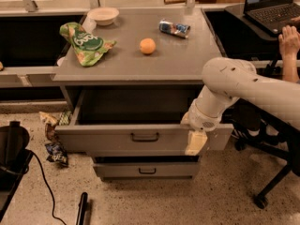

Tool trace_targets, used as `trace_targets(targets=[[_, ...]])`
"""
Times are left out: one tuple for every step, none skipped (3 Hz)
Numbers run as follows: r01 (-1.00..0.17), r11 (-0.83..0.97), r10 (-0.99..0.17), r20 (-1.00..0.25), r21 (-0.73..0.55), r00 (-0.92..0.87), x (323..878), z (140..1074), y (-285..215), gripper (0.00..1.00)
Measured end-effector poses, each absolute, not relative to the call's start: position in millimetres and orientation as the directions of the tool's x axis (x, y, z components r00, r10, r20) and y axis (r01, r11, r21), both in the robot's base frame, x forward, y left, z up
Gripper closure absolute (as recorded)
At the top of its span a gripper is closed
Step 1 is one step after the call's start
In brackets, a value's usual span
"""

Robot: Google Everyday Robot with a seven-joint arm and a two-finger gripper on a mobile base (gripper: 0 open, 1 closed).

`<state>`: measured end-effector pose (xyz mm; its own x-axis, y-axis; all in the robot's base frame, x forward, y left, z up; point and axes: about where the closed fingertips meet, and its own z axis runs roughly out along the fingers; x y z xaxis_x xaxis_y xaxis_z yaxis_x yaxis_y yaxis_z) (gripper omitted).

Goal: Open top drawer

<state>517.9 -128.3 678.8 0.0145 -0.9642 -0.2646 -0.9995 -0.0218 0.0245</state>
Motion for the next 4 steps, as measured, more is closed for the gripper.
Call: trace_targets(targets=[[-0.999, -0.013, -0.963, -0.268, 0.037, 0.003, 496, 691, -130, 0.66], [-0.999, -0.013, -0.961, -0.275, 0.048, -0.001, 481, 697, -132, 0.89], [-0.998, -0.028, -0.964, -0.266, 0.062, 0.011, 470, 699, -131, 1.00], [-0.998, -0.028, -0.964, -0.266, 0.062, 0.011, 470, 699, -131, 0.81]])
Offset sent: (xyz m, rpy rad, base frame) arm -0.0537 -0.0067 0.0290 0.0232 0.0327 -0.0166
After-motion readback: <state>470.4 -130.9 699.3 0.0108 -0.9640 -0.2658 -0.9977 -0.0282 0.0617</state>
